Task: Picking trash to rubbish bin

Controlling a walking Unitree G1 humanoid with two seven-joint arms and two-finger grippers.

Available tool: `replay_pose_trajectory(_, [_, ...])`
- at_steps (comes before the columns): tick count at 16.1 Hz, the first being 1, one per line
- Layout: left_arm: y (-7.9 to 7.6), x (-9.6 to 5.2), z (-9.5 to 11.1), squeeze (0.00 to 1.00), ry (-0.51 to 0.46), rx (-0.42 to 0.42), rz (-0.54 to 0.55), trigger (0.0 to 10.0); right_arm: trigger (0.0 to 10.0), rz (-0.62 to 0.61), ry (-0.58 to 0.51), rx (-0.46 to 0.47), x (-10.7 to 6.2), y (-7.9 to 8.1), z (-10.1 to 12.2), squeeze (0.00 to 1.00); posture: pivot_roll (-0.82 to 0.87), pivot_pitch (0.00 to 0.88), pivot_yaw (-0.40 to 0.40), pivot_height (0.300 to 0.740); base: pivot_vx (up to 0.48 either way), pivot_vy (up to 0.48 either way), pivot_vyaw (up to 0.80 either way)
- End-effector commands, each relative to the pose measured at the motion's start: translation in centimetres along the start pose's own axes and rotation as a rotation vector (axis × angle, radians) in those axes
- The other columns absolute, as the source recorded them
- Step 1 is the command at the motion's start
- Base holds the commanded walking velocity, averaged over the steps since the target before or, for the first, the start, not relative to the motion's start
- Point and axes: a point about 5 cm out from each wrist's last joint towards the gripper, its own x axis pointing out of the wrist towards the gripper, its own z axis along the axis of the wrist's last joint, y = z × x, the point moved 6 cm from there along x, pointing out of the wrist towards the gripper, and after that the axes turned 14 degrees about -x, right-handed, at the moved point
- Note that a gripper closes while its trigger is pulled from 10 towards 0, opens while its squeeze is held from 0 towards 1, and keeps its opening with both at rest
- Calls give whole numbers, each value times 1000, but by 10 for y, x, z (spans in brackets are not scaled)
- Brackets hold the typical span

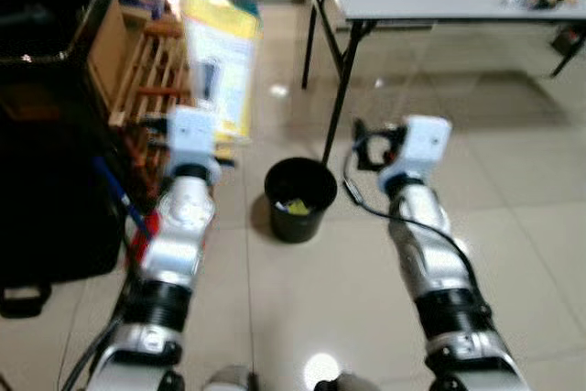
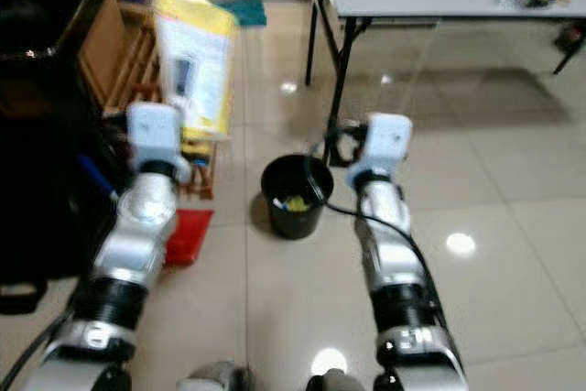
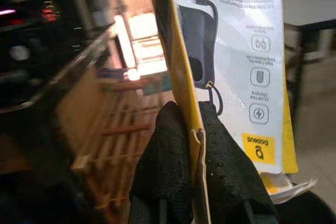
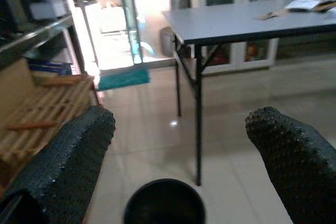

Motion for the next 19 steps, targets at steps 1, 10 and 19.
replay_pose_trajectory(1, [1,0,1,0,-1,3,-14,10000,10000,7,3,8,1,3,2,0,7,104,-45,740,0,0,0])
replay_pose_trajectory(10, [0,-18,-72,0,297,48,-99,10000,10000,34,252,-71,-20,-2,-73,0,6,104,-43,740,215,0,0])
replay_pose_trajectory(19, [65,-114,-199,0,792,90,10,10000,10000,111,624,-107,-88,-10,-181,0,7,108,-46,740,410,0,0])
